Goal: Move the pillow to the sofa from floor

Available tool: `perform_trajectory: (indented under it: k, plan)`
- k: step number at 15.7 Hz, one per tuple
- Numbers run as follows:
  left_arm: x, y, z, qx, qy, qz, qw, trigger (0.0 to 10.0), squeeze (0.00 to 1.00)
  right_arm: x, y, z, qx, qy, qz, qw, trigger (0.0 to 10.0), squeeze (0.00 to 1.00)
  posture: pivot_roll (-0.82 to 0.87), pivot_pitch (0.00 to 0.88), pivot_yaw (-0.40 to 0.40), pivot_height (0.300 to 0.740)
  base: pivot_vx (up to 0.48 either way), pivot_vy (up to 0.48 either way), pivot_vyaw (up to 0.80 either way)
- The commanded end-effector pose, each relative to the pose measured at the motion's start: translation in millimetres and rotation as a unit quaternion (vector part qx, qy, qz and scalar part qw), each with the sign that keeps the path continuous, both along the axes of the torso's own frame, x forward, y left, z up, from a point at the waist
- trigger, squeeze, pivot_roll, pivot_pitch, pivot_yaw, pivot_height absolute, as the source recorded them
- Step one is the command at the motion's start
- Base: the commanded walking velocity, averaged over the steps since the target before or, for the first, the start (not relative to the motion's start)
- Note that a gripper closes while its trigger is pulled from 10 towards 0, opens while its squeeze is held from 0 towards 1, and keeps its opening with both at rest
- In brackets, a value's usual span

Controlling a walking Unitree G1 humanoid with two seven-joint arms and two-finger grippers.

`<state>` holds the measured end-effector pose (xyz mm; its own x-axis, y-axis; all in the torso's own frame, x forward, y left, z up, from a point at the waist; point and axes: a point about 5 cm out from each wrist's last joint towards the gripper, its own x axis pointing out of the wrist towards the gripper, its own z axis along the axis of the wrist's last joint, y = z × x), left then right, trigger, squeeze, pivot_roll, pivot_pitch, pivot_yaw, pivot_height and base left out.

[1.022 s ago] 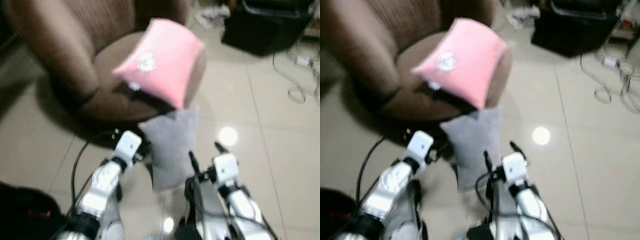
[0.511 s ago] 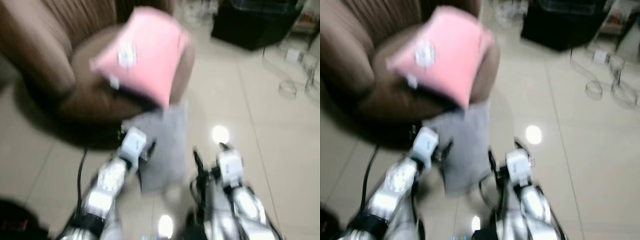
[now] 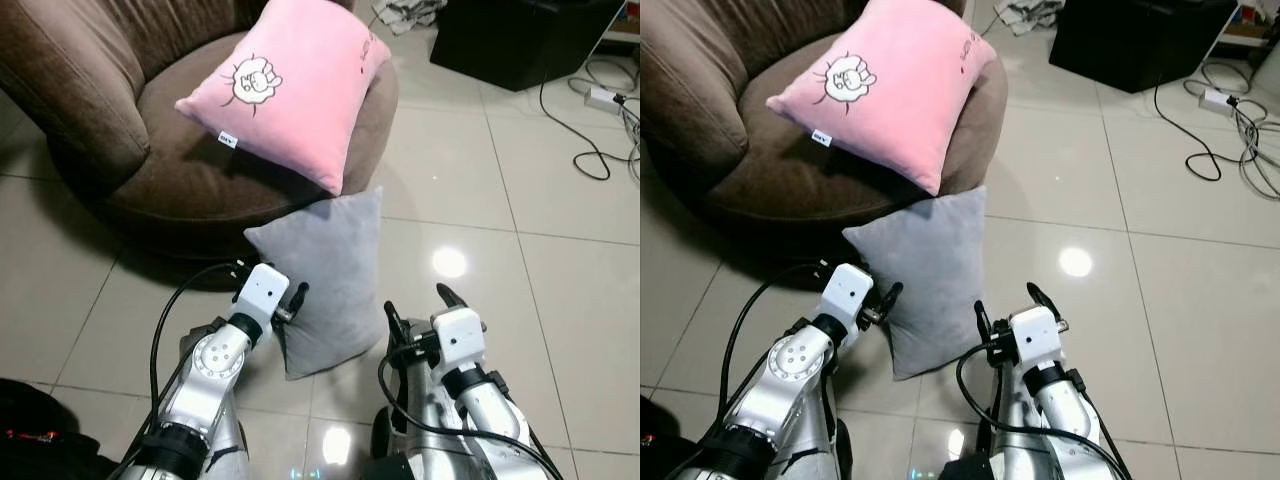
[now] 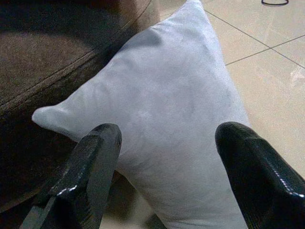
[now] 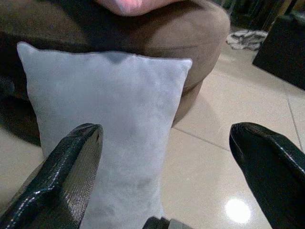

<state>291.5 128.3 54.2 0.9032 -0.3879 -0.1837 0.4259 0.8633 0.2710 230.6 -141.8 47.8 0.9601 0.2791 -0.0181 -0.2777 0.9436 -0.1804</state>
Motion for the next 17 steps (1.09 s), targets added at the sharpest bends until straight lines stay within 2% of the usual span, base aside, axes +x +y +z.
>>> perform_trajectory:
  k: [1, 6, 9, 12, 17]
  plan:
    - [-3.4, 1.3, -5, 0.009, 0.008, 0.002, 1.000, 10.0, 0.00, -4.7, -4.1, -8, -0.002, 0.013, -0.004, 1.000, 10.0, 0.00, 0.00, 0.212, -0.038, 0.459, 0.000, 0.000, 0.00]
    - [-3.3, -0.3, -5, 0.011, 0.008, 0.000, 1.000, 10.0, 0.00, -2.6, -7.6, -19, -0.009, 0.032, 0.001, 0.999, 10.0, 0.00, 0.00, 0.207, -0.036, 0.449, 0.000, 0.000, 0.00]
    - [-3.3, 1.5, -5, 0.011, 0.010, 0.004, 1.000, 10.0, 0.00, -0.1, -2.3, -14, 0.000, 0.022, 0.006, 1.000, 10.0, 0.00, 0.01, 0.204, -0.037, 0.429, 0.000, 0.000, 0.00]
    - [-2.1, 2.9, -5, 0.006, 0.011, 0.009, 1.000, 10.0, 0.00, 1.2, -1.1, -13, -0.002, 0.017, 0.007, 1.000, 10.0, 0.00, 0.01, 0.201, -0.039, 0.429, 0.000, 0.000, 0.00]
    - [-1.3, 1.5, -4, 0.016, 0.004, 0.005, 1.000, 10.0, 0.00, 1.0, 1.9, -10, -0.003, 0.011, 0.012, 1.000, 10.0, 0.00, 0.01, 0.201, -0.041, 0.429, 0.463, 0.000, 0.00]
